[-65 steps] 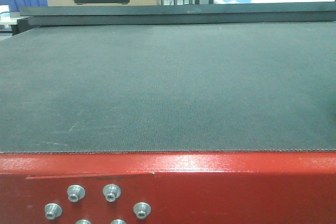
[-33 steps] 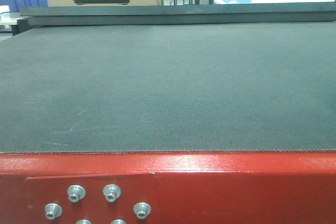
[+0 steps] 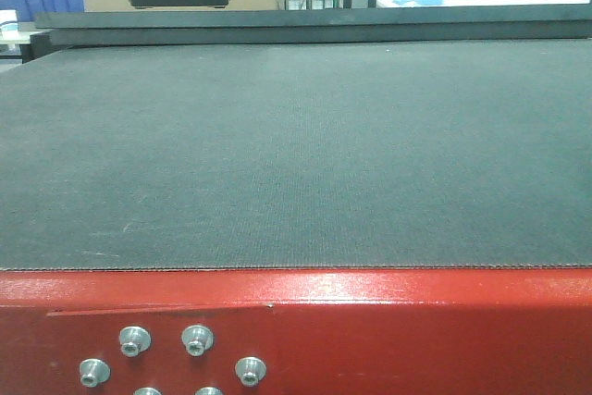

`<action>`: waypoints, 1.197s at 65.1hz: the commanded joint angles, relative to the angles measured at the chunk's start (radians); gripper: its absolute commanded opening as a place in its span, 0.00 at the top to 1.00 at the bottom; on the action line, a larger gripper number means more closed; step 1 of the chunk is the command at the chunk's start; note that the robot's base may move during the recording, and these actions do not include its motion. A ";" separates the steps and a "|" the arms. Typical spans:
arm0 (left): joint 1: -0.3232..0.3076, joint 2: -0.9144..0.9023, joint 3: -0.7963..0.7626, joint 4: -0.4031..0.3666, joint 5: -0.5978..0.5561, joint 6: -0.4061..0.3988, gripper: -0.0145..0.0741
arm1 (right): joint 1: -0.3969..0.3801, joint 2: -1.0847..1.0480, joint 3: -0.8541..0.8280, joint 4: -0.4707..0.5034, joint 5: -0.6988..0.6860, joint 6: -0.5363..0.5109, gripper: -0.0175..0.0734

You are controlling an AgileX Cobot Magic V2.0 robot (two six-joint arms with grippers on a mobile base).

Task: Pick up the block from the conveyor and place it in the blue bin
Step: 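Lift both held blocks up off the conveyor belt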

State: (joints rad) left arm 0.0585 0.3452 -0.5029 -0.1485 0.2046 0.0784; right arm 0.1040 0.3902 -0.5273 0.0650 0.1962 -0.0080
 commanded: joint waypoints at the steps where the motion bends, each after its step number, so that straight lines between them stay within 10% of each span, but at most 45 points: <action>1: -0.001 -0.010 -0.001 -0.004 -0.012 -0.002 0.96 | -0.003 -0.006 0.003 -0.008 -0.024 -0.004 0.99; 78: -0.001 -0.010 -0.001 -0.004 -0.012 -0.002 0.96 | -0.003 -0.006 0.003 -0.008 -0.024 -0.004 0.99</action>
State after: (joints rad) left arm 0.0585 0.3436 -0.5029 -0.1485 0.2046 0.0784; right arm 0.1040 0.3902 -0.5273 0.0650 0.1962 -0.0080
